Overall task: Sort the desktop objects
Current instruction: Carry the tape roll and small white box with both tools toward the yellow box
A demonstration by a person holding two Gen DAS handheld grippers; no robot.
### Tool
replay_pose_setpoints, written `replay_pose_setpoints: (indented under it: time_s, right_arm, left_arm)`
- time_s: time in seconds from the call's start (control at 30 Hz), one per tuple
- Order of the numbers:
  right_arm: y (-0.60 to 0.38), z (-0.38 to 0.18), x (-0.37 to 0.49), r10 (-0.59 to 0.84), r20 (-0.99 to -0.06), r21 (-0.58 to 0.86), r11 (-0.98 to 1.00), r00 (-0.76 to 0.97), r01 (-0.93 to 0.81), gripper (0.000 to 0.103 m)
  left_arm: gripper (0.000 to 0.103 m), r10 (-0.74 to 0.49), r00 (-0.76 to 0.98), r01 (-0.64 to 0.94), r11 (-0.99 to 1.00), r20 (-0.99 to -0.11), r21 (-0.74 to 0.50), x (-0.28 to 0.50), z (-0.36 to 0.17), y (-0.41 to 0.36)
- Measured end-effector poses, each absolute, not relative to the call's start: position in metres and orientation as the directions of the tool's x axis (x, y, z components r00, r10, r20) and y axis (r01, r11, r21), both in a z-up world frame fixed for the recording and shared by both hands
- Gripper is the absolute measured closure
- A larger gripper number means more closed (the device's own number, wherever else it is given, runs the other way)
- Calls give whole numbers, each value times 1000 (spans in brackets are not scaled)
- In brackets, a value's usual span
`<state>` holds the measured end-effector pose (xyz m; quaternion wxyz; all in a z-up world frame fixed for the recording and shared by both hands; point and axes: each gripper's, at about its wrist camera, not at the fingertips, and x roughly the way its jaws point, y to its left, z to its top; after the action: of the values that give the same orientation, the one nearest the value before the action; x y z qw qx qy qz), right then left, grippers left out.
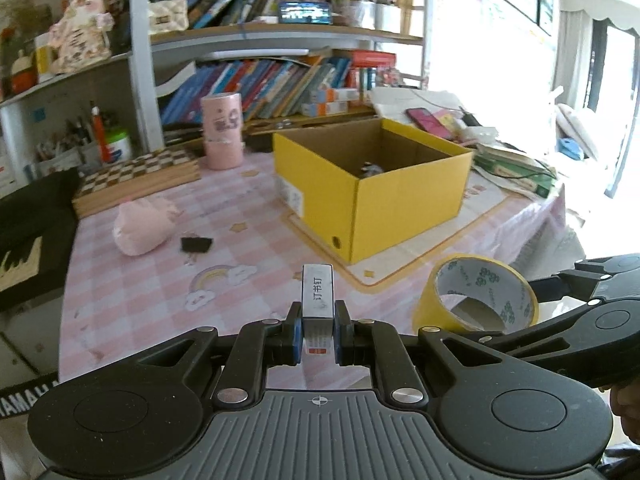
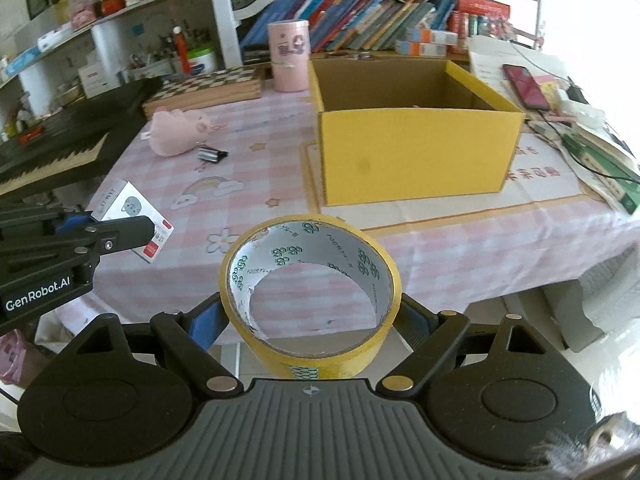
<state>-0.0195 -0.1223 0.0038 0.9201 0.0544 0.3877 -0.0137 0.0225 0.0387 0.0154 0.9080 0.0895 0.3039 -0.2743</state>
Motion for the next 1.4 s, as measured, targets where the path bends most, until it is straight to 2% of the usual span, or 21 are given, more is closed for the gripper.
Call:
replay_pose_setpoints:
  time_s: [0.93,1.2,1.4]
  right_arm:
    - [-215,3,5,-31,-740,93,985,672,148,17]
    - [-255,11,29,-27,-717,104,984,696,145,17]
    - [-285,38,47,-38,-627,77,991,778,111,17]
  left_arm:
    - [90,-492,617,628,778,-614,7,52,15,-57]
    - [90,-501,650,627,778,-572,31,70,27,-92]
    - [90,-490,705,589,807,-513,38,90,45,-118]
